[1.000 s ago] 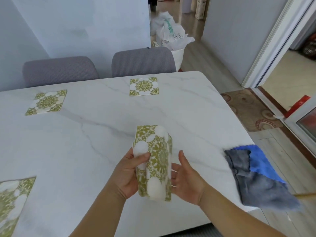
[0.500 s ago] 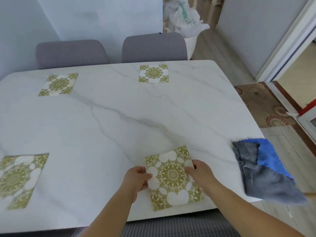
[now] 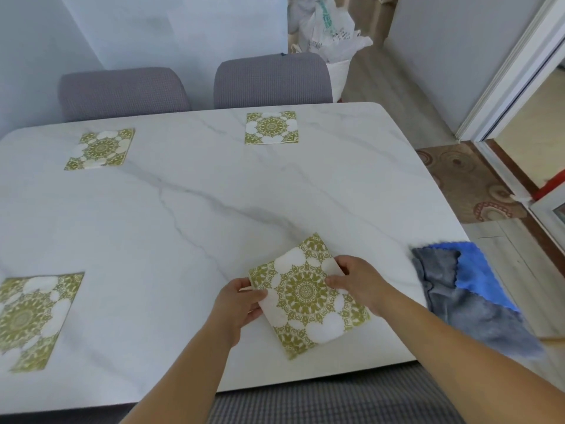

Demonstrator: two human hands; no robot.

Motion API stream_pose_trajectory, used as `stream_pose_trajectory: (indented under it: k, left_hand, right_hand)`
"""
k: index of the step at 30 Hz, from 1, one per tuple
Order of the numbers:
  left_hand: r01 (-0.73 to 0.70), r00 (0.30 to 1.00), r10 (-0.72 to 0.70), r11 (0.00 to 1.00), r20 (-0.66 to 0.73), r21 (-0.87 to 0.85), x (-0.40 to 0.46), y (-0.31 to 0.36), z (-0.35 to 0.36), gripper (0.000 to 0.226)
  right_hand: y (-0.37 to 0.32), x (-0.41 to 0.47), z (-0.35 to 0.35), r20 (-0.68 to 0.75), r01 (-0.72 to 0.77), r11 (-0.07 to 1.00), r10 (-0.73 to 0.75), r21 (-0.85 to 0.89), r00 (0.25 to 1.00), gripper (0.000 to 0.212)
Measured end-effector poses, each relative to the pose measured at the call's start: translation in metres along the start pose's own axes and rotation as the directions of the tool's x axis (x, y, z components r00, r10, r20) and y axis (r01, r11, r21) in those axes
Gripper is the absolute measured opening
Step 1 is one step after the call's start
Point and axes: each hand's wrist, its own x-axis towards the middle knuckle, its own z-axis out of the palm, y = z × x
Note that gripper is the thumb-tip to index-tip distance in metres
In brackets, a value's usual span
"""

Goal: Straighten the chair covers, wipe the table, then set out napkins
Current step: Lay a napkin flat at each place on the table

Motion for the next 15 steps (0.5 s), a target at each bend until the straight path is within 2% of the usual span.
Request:
stream_pose_trajectory:
  k: [3, 6, 9, 11, 13, 15]
  left_hand:
    - [0.007, 1.000, -0.003, 0.994, 0.029, -0.111, 0.002, 0.003, 0.000, 0.023]
    - [0.047, 0.998, -0.039, 0.980, 0.046, -0.194, 0.004, 0.003, -0.001, 0.022]
    - [0.089, 0.993, -0.072, 0.980, 0.098, -0.180, 0.006, 0.005, -0.004, 0.034]
    - [0.101, 0.984, -0.081, 0.988, 0.161, -0.120, 0.007, 0.007, -0.007, 0.032]
    - [0.093, 0.973, -0.095, 0.996, 0.209, 0.015, 0.006, 0.008, -0.007, 0.029]
    - [0.068, 0.978, -0.087, 0.992, 0.187, 0.102, 0.006, 0.008, -0.005, 0.018]
  right_hand:
    - [-0.002, 0.001, -0.001, -0.004, -0.043, 0.984, 0.044, 0.175, 0.999, 0.024]
    - [0.003, 0.000, -0.002, 0.075, -0.096, 0.934, 0.074, 0.344, 0.994, 0.029]
    - [0.007, 0.000, -0.006, 0.183, -0.112, 0.951, 0.060, 0.287, 0.981, 0.031]
    - [0.006, 0.002, -0.009, 0.248, -0.125, 0.969, 0.070, 0.215, 0.966, 0.028]
    - [0.005, 0.004, -0.012, 0.284, -0.131, 0.979, 0.082, 0.158, 0.955, 0.025]
    - [0.006, 0.006, -0.016, 0.284, -0.136, 0.976, 0.083, 0.172, 0.955, 0.027]
